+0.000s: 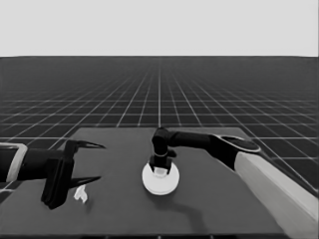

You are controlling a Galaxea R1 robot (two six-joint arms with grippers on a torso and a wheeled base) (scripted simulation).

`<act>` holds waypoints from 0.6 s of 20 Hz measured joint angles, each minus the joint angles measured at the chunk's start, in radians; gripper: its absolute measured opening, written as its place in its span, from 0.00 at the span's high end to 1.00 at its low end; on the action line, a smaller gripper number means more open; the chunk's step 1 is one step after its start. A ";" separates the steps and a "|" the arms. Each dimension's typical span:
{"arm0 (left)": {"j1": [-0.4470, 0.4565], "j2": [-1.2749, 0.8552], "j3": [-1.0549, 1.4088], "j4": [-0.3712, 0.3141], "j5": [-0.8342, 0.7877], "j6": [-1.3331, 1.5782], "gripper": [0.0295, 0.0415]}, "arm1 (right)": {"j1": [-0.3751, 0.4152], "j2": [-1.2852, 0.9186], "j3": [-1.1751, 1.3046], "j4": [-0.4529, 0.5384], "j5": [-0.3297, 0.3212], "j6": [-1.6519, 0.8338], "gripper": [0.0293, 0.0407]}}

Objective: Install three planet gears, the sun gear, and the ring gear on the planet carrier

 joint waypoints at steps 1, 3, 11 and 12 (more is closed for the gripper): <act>0.000 0.000 0.000 0.000 0.000 0.000 0.25 | -0.001 0.000 0.000 0.000 0.000 0.009 0.51; 0.000 0.000 0.000 0.000 0.000 0.000 0.25 | -0.003 0.000 0.000 0.000 0.000 0.026 0.51; 0.000 0.000 0.000 0.000 0.000 0.000 0.25 | -0.005 0.000 -0.001 0.000 0.000 0.096 0.51; 0.000 0.000 0.000 0.000 0.000 0.000 0.25 | -0.005 0.000 -0.001 0.000 0.000 0.105 0.51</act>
